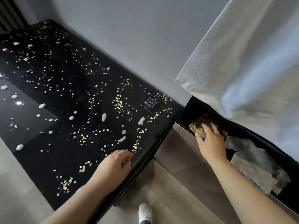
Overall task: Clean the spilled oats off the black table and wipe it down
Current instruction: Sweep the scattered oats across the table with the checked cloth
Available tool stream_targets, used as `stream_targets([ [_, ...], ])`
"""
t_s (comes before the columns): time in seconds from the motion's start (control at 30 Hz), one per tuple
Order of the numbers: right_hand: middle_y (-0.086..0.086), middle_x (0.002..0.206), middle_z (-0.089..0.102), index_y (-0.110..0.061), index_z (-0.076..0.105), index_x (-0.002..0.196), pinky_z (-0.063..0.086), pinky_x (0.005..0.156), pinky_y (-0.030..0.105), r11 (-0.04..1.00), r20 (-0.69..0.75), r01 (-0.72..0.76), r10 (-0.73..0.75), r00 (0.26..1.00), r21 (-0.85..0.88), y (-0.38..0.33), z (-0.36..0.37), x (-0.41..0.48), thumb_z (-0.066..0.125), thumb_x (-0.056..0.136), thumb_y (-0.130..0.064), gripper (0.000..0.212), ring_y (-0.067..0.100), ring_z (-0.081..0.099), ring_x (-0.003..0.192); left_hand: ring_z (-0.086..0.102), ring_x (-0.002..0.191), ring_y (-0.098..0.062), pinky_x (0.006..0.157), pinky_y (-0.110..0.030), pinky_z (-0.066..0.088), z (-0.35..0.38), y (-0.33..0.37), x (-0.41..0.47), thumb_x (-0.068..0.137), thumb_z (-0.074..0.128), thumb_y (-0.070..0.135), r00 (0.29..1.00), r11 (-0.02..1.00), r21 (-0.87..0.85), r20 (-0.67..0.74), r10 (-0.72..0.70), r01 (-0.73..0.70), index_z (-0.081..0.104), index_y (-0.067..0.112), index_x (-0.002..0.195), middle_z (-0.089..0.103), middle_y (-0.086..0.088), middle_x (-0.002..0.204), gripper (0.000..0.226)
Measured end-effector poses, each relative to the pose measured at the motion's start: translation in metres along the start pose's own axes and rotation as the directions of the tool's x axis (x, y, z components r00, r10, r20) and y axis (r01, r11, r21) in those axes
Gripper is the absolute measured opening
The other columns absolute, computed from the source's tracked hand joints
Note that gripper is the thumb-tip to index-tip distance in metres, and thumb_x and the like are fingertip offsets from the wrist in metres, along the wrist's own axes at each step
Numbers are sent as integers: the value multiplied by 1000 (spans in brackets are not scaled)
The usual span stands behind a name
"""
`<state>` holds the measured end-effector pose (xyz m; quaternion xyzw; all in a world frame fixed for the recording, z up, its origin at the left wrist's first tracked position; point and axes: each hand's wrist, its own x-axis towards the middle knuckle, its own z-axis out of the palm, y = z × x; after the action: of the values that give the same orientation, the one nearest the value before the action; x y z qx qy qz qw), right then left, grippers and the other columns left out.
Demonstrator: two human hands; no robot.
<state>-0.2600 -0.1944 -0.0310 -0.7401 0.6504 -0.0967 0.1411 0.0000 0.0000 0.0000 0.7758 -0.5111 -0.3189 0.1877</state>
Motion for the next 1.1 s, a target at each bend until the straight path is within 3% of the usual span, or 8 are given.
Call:
stream_targets([
  [0.17, 19, 136, 48, -14, 57, 127, 44, 79, 46, 985, -61, -124, 118, 991, -120, 5, 20, 12, 59, 90, -41, 46, 44, 59, 98, 57, 84, -6, 78, -24, 47, 8, 2, 32, 88, 53, 18, 1000, 1000, -6, -20, -21, 20, 63, 27, 98, 59, 13, 91, 17],
  [0.3, 19, 98, 61, -10, 67, 95, 45, 54, 38, 997, -216, 66, -76, 973, -50, 8, 22, 11, 73, 81, -22, 19, 42, 60, 66, 54, 80, -4, 72, -21, 43, 10, 4, 44, 87, 54, 18, 999, 1000, 4, -41, -23, 23, 62, 28, 96, 57, 17, 85, 15],
  [0.47, 2, 82, 62, -16, 66, 89, 48, 52, 35, 934, -99, 67, -34, 994, 352, -15, 14, -5, 68, 86, -14, 4, 14, 58, 53, 52, 69, 4, 60, -10, 36, 7, 1, 51, 87, 55, 17, 999, 999, -12, -18, -30, 30, 60, 31, 91, 59, 15, 83, 15],
  [0.63, -9, 71, 66, -24, 61, 79, 49, 59, 27, 821, 79, -14, -38, 996, 570, -57, 10, -34, 67, 86, -21, 9, 6, 61, 66, 59, 84, 1, 78, -28, 50, -7, -14, 58, 86, 55, 17, 999, 999, -28, -8, -31, 31, 63, 32, 95, 63, 15, 92, 19],
  [0.73, -8, 68, 64, -24, 58, 75, 49, 59, 31, 808, 91, -26, -33, 995, 588, -78, 18, -34, 65, 87, -22, 14, 8, 59, 65, 59, 88, 1, 80, -23, 49, -19, -26, 66, 88, 55, 17, 1000, 1000, -6, -6, -15, 15, 64, 29, 102, 62, 16, 99, 20],
  [0.9, -6, 79, 60, -20, 69, 89, 49, 64, 31, 877, -102, 72, -26, 994, 476, -114, 30, -9, 63, 88, -15, 7, 10, 57, 70, 57, 87, -5, 74, -19, 44, -37, -43, 89, 90, 53, 22, 996, 991, 99, 12, 86, -87, 64, 24, 106, 59, 14, 98, 20],
  [1.03, -2, 86, 53, -9, 69, 98, 36, 64, 15, 924, -218, 55, 31, 975, 378, -138, 40, 25, 59, 92, -12, 12, 14, 54, 76, 55, 103, -13, 88, -27, 45, -46, -51, 120, 86, 35, 41, 978, 965, 165, 90, 189, -201, 62, 22, 114, 59, 10, 112, 43],
  [1.1, 0, 84, 50, -5, 66, 93, 31, 61, 15, 927, -254, 7, 96, 963, 375, -145, 48, 37, 58, 92, -11, 10, 16, 51, 75, 46, 120, -15, 100, -26, 36, -48, -55, 136, 92, 42, 38, 967, 951, 197, 138, 213, -237, 56, 21, 126, 52, 9, 128, 40],
])
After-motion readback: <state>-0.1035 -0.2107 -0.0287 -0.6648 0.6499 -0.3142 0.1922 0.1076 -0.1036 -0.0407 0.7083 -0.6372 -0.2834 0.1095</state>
